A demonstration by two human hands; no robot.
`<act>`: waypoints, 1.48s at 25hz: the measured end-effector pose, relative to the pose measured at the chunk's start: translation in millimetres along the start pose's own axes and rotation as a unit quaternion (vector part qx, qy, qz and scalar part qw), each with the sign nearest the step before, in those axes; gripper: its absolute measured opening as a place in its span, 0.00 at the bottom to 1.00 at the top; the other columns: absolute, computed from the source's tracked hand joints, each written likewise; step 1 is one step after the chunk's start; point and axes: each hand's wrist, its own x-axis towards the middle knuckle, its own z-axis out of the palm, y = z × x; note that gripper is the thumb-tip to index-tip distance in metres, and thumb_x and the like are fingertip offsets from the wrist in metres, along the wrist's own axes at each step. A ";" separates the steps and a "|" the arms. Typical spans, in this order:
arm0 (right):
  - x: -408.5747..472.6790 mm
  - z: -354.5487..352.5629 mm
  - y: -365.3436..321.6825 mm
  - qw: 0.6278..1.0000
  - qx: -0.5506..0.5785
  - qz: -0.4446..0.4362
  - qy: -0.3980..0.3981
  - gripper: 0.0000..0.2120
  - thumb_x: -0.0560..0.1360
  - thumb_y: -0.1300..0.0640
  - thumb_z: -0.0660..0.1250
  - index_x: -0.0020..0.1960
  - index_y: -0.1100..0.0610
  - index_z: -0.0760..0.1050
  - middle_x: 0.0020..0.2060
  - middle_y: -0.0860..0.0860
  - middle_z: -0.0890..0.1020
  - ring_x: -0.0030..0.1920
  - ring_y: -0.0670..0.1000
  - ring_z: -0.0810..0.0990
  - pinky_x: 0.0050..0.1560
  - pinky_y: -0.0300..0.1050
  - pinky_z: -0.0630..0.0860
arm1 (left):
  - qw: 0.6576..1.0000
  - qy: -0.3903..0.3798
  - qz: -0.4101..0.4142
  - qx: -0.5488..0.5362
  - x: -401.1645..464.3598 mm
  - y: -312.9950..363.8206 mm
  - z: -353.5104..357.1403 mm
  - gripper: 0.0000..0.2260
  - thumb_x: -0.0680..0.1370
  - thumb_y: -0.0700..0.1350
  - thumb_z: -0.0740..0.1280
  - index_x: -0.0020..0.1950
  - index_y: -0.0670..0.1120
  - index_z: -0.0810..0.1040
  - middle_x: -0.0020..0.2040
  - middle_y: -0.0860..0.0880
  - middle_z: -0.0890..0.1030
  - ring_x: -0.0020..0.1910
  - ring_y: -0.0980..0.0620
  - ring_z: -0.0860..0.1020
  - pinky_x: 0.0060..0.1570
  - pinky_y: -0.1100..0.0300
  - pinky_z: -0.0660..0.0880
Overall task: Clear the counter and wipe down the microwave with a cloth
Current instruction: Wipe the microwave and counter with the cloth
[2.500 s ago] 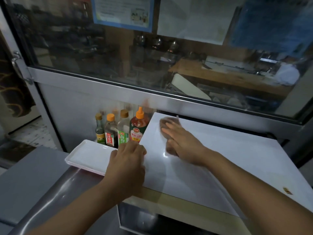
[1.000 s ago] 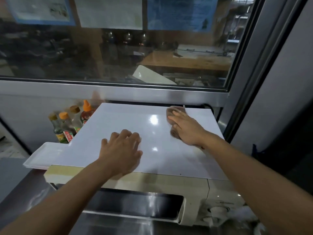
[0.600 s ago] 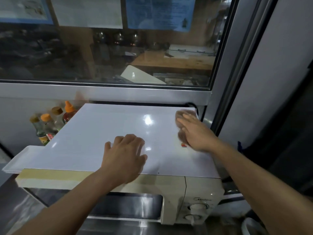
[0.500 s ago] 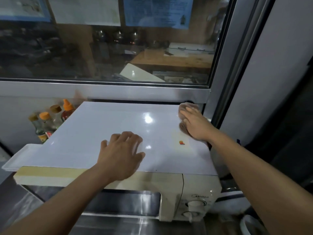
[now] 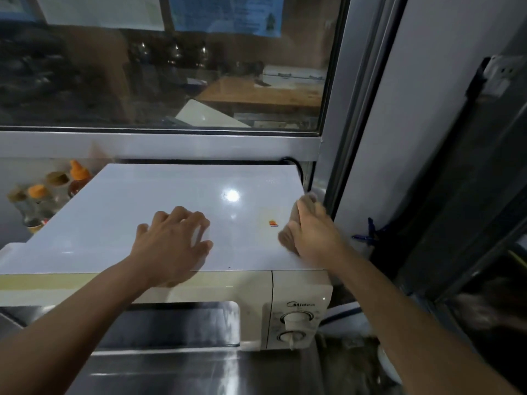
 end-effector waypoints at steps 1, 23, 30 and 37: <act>22.9 -3.2 -0.5 1.000 0.015 0.017 -0.021 0.19 0.79 0.50 0.52 0.67 0.57 0.57 0.68 0.58 0.60 0.60 0.59 0.69 0.55 0.50 0.67 | 1.000 0.000 -0.004 -0.002 -0.2 0.0 0.2 0.19 0.77 0.60 0.55 0.67 0.57 0.65 0.70 0.52 0.66 0.67 0.44 0.66 0.63 0.42 0.66; -18.1 35.8 -123.2 0.982 -0.158 -0.102 -0.001 0.21 0.78 0.51 0.54 0.64 0.63 0.65 0.65 0.57 0.64 0.71 0.59 0.56 0.73 0.55 0.50 | 0.998 0.014 -0.065 -0.009 -40.8 -103.8 -24.5 0.17 0.77 0.52 0.60 0.66 0.54 0.69 0.72 0.50 0.66 0.69 0.43 0.64 0.65 0.42 0.63; -22.3 31.4 -119.2 0.986 -0.057 -0.150 -0.044 0.22 0.78 0.53 0.53 0.68 0.64 0.62 0.72 0.60 0.60 0.74 0.61 0.53 0.74 0.57 0.52 | 0.999 0.021 -0.023 -0.036 -41.3 -117.8 -22.7 0.18 0.77 0.54 0.61 0.67 0.55 0.68 0.72 0.50 0.66 0.69 0.43 0.64 0.64 0.42 0.62; 9.7 59.8 -162.8 0.988 -0.117 -0.092 -0.034 0.27 0.81 0.55 0.51 0.76 0.64 0.48 0.76 0.58 0.49 0.76 0.53 0.44 0.76 0.47 0.41 | 0.995 0.043 -0.085 -0.030 -59.2 -176.1 -27.5 0.19 0.76 0.56 0.62 0.66 0.54 0.70 0.71 0.50 0.66 0.70 0.42 0.62 0.67 0.42 0.61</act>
